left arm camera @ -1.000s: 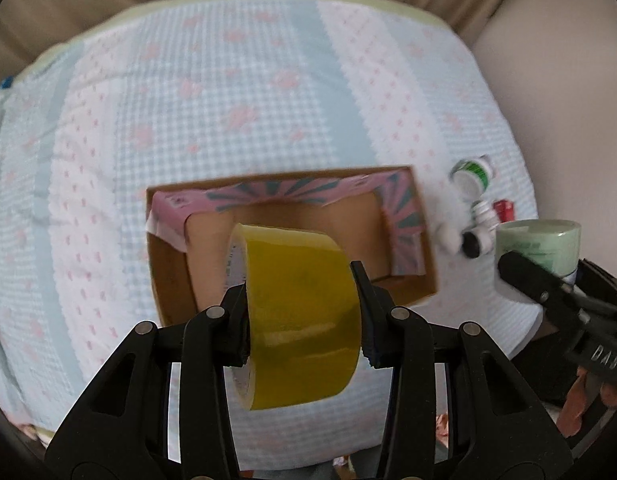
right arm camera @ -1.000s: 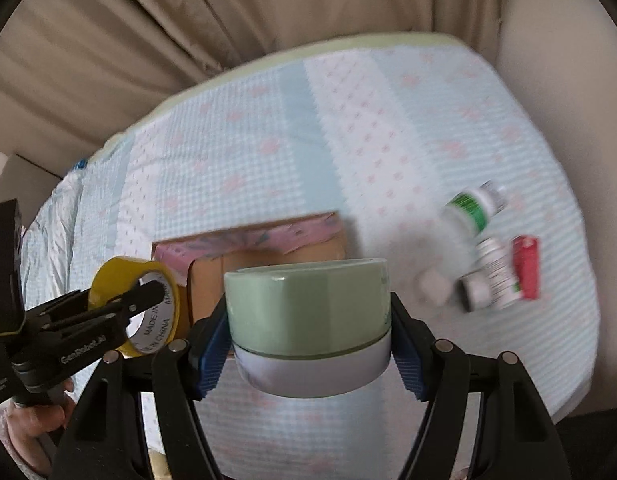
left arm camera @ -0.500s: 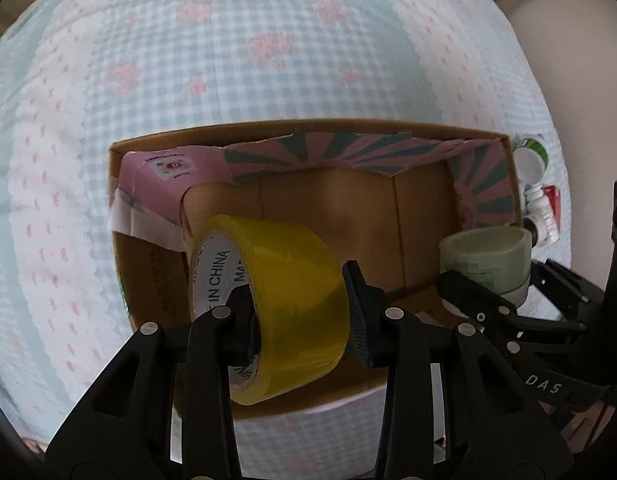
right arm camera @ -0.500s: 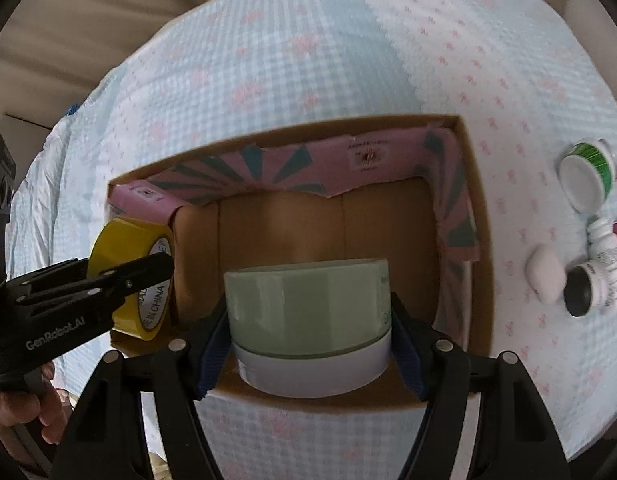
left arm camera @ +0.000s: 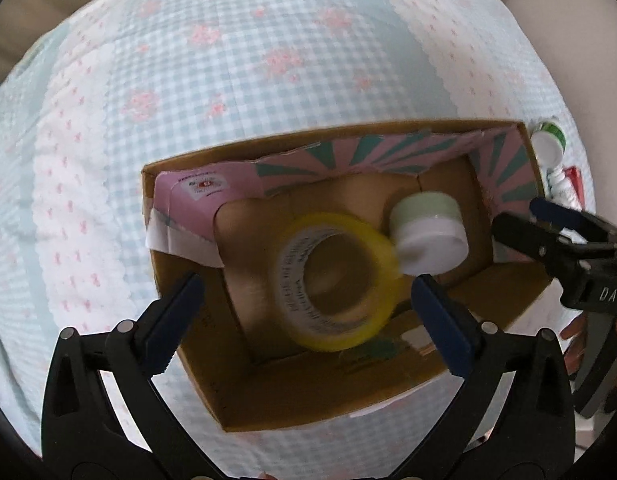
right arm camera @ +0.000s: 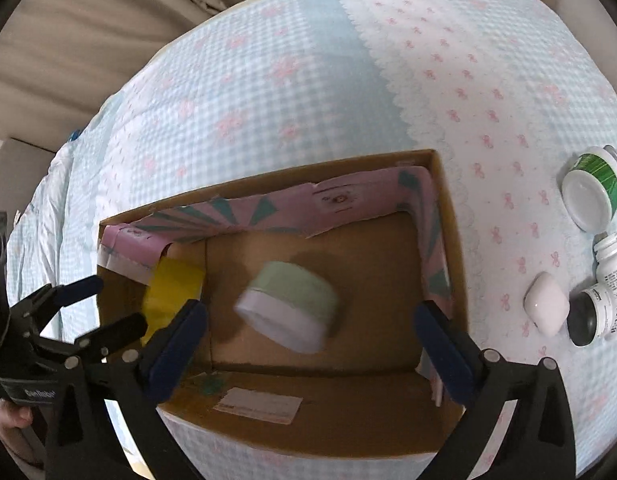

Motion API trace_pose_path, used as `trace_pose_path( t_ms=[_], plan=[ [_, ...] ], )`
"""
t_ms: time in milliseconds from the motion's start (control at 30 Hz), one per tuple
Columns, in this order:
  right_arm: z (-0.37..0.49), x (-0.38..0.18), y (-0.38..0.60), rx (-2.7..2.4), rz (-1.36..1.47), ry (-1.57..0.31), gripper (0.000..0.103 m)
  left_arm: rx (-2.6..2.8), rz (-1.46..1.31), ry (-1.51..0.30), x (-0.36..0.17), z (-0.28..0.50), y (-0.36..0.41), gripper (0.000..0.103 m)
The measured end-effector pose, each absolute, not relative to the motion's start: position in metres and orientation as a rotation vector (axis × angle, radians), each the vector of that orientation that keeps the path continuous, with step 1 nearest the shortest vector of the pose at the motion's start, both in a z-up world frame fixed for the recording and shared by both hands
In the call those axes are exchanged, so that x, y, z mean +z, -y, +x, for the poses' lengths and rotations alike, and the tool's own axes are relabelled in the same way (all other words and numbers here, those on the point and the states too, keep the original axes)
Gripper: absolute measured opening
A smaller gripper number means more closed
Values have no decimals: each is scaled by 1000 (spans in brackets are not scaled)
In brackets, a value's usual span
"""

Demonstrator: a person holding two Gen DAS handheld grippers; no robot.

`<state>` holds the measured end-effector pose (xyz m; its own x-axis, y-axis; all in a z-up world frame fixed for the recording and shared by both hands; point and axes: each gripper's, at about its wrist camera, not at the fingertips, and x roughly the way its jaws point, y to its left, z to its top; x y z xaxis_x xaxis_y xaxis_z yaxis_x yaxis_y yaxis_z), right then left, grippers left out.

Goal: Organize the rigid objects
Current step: 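Open both tools to drop the tape roll and jar into the box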

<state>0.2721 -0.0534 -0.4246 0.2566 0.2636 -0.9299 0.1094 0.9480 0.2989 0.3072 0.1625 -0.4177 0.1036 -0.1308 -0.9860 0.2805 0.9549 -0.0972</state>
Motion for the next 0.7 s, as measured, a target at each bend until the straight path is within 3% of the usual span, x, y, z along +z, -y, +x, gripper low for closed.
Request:
trace_pose_path(
  t_ms=[367, 700],
  plan=[
    [259, -419, 48, 62, 315, -1306, 103, -284, 142, -1424, -425, 301, -162, 103],
    [236, -374, 37, 70, 261, -1266, 103, -265, 145, -1318, -352, 264, -171, 103]
  ],
)
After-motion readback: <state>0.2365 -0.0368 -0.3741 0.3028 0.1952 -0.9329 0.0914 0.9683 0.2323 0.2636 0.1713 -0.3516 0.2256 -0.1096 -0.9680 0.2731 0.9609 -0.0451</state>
